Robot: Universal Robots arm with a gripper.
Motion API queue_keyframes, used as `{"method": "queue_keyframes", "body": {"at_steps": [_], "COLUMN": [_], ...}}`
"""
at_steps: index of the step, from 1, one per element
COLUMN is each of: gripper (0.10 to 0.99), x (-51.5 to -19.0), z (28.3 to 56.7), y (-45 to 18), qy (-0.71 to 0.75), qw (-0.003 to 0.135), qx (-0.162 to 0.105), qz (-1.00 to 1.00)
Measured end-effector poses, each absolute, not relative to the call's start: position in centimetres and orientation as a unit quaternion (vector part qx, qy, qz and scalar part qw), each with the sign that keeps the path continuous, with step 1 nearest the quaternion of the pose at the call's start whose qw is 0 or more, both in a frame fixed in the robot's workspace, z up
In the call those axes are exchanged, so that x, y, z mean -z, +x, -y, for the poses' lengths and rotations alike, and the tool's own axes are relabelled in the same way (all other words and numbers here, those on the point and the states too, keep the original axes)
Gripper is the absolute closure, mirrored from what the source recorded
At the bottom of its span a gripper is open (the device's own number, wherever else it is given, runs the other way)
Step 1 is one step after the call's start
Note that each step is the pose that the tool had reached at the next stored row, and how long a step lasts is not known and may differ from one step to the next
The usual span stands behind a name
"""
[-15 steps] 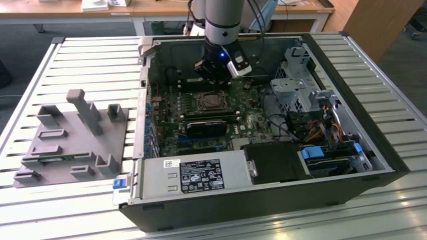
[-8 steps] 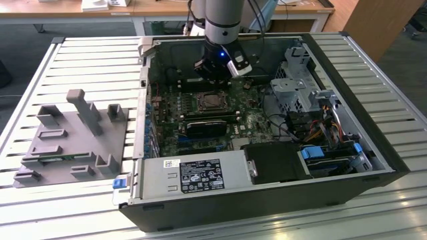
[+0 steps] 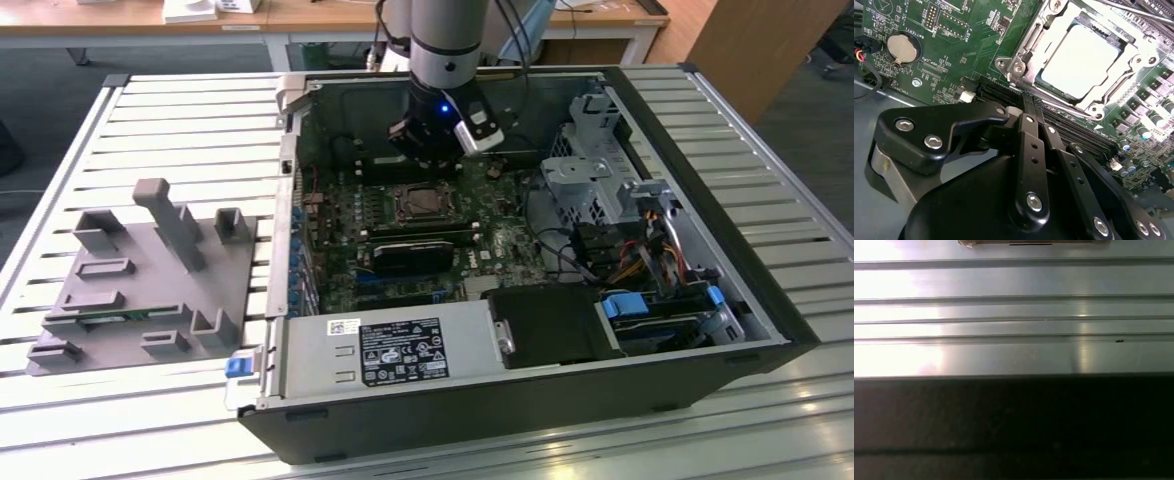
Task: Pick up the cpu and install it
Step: 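Install the first cpu locking lever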
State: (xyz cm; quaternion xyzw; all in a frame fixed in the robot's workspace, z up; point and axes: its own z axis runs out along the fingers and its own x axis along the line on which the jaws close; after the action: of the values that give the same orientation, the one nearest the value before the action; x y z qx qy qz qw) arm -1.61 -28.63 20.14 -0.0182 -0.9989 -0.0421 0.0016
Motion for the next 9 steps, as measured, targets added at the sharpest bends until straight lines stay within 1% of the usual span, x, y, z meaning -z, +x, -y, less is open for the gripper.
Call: {"method": "queue_keyframes", "body": {"at_steps": [9], "gripper": [0.980], "x": [-19.85], "z": [28.63], "y": [-1.61], "qy": [-0.018], "qw": [0.001], "qx": [0.038], "qz": [0.999]}}
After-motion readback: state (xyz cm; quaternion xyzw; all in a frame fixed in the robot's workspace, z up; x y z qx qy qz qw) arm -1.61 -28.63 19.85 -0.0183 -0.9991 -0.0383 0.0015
